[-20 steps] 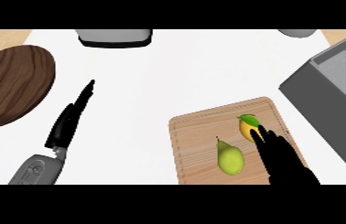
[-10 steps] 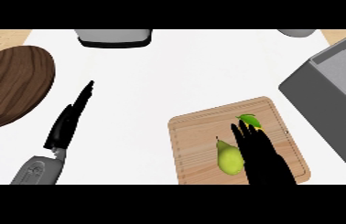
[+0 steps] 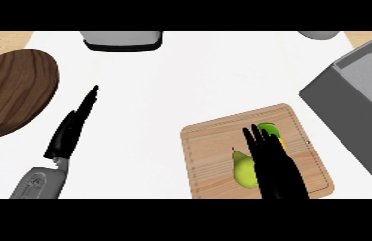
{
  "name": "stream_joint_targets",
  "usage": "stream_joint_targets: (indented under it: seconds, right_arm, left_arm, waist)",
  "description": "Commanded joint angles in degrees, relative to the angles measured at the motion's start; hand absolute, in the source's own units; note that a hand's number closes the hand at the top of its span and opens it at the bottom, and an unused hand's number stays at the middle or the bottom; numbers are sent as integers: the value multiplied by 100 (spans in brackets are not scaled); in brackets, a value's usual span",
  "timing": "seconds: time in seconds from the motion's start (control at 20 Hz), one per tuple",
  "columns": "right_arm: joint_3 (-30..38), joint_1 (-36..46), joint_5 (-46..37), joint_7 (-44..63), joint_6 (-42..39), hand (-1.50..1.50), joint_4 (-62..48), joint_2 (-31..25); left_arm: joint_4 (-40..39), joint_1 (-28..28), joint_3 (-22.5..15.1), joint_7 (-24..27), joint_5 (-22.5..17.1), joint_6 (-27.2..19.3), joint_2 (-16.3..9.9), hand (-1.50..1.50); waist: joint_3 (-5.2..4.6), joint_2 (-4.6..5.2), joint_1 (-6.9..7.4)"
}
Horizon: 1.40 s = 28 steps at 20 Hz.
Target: Pick the pear from the cutting board and place it in the cardboard box
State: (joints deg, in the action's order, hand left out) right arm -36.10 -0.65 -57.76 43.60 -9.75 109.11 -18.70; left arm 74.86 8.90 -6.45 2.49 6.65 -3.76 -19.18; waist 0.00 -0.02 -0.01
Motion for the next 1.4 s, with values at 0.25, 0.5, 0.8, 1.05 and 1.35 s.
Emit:
stream_joint_targets:
  seconds: [0.25, 0.5, 0.8, 1.05, 1.35]
  right_arm:
    - [315, 263, 25, -639, -70, -150, -847, 586]
    - [213, 90, -435, -747, 210, -150, -1152, 872]
    - [701, 44, -277, -1216, 38, -150, -1302, 811]
    - [247, 80, -1119, -1106, 377, 150, -1364, 737]
    - [243, 189, -1667, -1659, 1521, 150, -1994, 826]
  left_arm:
    - [211, 191, 209, -423, 253, 175, 249, 0]
    - [-189, 15, 598, 189, 307, 430, 122, 0]
    - [272, -277, 491, 7, 472, 557, 401, 0]
    - [1, -128, 351, 105, 769, 171, 673, 0]
    - [509, -357, 502, -147, 566, 543, 468, 0]
  waist:
    - [1, 3, 6]
    - [-1, 2, -4]
    - [0, -1, 3]
    - [-2, -1, -10]
    - [2, -3, 23]
